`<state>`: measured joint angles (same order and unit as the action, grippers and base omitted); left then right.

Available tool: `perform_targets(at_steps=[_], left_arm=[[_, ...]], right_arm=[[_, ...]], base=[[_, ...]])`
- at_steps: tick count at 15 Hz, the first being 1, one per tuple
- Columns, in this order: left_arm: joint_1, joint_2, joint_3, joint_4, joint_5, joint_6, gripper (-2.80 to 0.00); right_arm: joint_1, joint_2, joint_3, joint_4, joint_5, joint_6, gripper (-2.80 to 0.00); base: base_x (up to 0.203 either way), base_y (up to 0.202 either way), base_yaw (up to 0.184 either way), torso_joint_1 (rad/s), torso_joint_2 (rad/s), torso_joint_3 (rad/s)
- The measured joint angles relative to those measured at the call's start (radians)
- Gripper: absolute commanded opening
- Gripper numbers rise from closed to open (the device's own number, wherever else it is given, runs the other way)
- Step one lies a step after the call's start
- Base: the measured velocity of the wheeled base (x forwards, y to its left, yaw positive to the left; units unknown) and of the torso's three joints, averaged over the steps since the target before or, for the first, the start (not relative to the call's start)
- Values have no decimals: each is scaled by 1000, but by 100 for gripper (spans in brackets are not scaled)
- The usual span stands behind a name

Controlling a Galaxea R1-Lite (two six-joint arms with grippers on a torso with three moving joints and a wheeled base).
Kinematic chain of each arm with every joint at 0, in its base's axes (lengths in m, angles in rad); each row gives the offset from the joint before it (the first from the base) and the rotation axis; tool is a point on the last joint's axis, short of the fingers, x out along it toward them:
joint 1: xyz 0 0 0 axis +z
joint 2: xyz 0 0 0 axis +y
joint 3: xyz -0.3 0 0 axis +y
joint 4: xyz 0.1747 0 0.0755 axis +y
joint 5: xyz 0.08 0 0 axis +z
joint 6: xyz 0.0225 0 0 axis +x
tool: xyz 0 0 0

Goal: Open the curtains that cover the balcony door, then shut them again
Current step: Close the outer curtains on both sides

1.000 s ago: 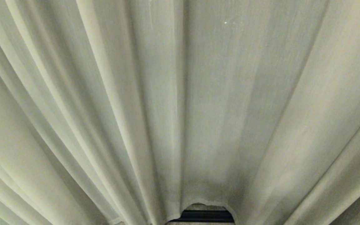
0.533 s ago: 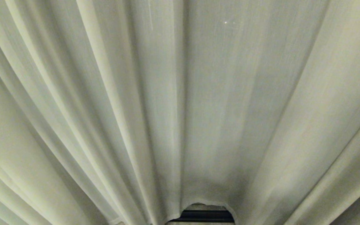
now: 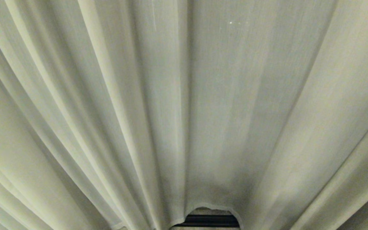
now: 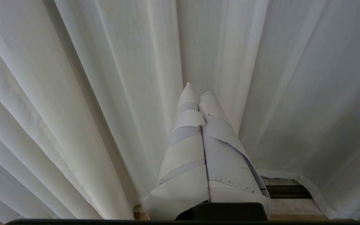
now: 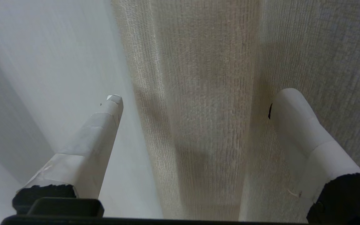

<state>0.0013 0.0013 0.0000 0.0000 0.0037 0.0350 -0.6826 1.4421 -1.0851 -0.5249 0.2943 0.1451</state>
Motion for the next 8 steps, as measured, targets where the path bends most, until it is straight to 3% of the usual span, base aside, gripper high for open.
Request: perform_targets(at_steps=[1, 8], left_arm=[[0, 0, 0, 0, 0, 0, -280], [0, 0, 0, 0, 0, 0, -280]], right_arm=[[0, 4, -1, 0, 1, -1, -280], [1, 10, -1, 0, 1, 0, -280]], base=[[0, 0, 0, 0, 0, 0], [0, 0, 0, 0, 0, 0]])
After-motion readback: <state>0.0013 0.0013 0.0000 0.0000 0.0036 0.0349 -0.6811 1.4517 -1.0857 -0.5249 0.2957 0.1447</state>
